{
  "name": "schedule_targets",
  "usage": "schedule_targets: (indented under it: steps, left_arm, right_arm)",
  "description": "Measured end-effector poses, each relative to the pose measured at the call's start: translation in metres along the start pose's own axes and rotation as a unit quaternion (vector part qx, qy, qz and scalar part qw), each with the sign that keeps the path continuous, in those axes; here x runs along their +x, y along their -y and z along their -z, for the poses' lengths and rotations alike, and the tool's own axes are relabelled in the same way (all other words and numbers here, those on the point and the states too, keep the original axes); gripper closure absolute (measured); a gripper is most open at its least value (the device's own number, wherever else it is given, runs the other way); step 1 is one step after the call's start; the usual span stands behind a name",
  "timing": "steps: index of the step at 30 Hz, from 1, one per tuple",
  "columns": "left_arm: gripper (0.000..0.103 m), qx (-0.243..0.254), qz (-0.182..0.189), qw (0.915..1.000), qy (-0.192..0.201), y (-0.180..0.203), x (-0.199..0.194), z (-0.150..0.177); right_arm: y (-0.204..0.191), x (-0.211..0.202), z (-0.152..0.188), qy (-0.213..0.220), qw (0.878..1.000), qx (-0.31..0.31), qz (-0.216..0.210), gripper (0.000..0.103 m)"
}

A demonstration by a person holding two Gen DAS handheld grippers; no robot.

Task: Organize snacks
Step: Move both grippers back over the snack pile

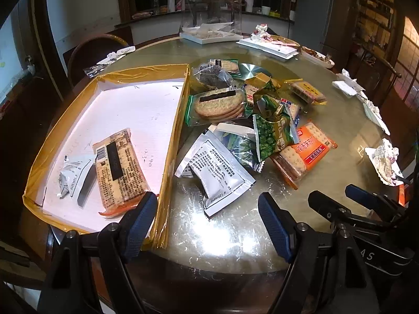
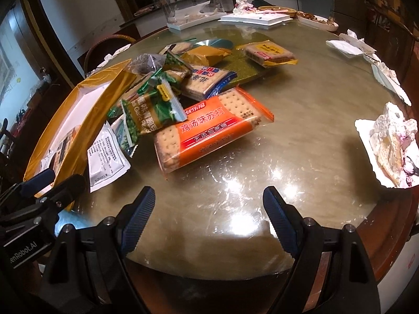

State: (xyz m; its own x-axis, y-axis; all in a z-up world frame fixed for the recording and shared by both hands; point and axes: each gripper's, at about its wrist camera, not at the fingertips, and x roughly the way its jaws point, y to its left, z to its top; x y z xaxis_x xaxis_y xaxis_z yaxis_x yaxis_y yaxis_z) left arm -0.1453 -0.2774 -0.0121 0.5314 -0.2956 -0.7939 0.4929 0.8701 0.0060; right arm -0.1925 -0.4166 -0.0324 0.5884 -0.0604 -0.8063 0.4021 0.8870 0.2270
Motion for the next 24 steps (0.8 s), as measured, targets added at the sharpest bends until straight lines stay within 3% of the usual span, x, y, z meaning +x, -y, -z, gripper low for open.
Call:
schedule_targets:
  steps: [5,7,11,17,19,24]
  left_arm:
    - [0.024,0.007,0.057,0.9981,0.022,0.007,-0.017,0.0]
    - [0.024,0.009,0.094,0.9955,0.011,0.009,-0.01,0.001]
    - [0.024,0.005,0.106,0.9942,-0.016,0.013,0.01,0.0]
    - [0.033,-0.019,0.072,0.9969,-0.027,-0.002,0.032,-0.008]
    - [0.033,-0.029,0.071,0.9966,-0.028,-0.008,0.032,-0.01]
    - [0.033,-0.035,0.024,0.9984,-0.036,-0.012,0.04,-0.014]
  right_arm:
    - [0.004,0.0,-0.001,0.008,1.0,0.002,-0.008,0.018]
    - [0.006,-0.001,-0.001,0.013,1.0,0.005,-0.007,0.018]
    - [0.013,0.0,0.0,0.011,1.0,0.014,-0.008,0.018]
    - [0.017,0.0,0.0,0.013,1.0,0.022,-0.012,0.018]
    - [0.017,0.001,-0.001,0.013,1.0,0.022,-0.013,0.018]
    - [0.02,0.001,-0.001,0.015,0.999,0.029,-0.015,0.018]
